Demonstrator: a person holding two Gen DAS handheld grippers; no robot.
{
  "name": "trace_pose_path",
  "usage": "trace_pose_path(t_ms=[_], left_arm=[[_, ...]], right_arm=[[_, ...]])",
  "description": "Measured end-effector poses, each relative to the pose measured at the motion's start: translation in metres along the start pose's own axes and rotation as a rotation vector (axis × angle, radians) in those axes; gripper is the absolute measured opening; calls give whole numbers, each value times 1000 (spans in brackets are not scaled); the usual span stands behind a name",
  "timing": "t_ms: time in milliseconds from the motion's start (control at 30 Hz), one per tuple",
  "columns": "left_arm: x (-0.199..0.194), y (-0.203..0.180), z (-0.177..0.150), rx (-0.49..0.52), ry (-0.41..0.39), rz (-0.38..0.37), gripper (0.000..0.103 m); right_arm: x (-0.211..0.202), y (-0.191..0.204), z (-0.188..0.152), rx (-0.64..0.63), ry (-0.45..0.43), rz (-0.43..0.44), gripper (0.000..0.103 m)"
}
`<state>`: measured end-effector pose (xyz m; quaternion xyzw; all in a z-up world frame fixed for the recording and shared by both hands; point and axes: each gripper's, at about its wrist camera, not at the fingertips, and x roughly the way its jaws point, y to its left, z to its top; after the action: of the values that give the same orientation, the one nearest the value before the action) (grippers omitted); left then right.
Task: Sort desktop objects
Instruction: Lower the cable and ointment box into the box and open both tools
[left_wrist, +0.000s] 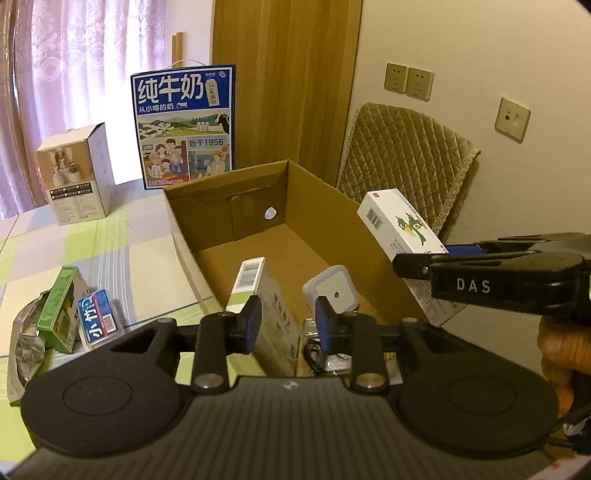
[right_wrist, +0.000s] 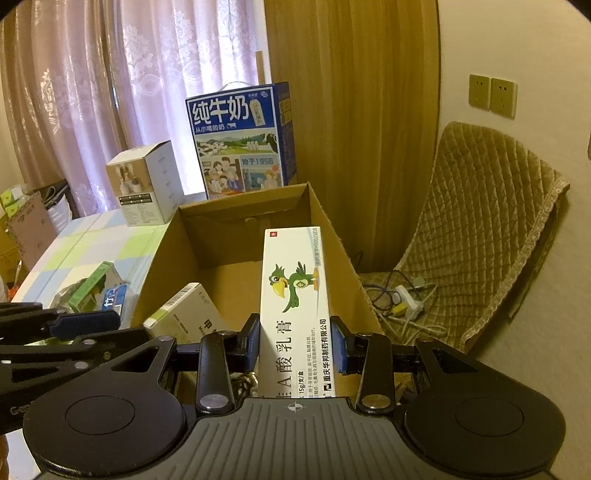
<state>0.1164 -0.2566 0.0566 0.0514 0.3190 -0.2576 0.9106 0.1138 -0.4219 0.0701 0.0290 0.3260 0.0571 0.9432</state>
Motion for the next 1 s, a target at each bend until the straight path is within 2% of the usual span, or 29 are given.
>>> trace_pose_path(t_ms=[1000], left_arm=[[-15, 21, -10, -60, -4, 41, 26]], right_arm=[[10, 20, 8, -21, -8, 28, 36]])
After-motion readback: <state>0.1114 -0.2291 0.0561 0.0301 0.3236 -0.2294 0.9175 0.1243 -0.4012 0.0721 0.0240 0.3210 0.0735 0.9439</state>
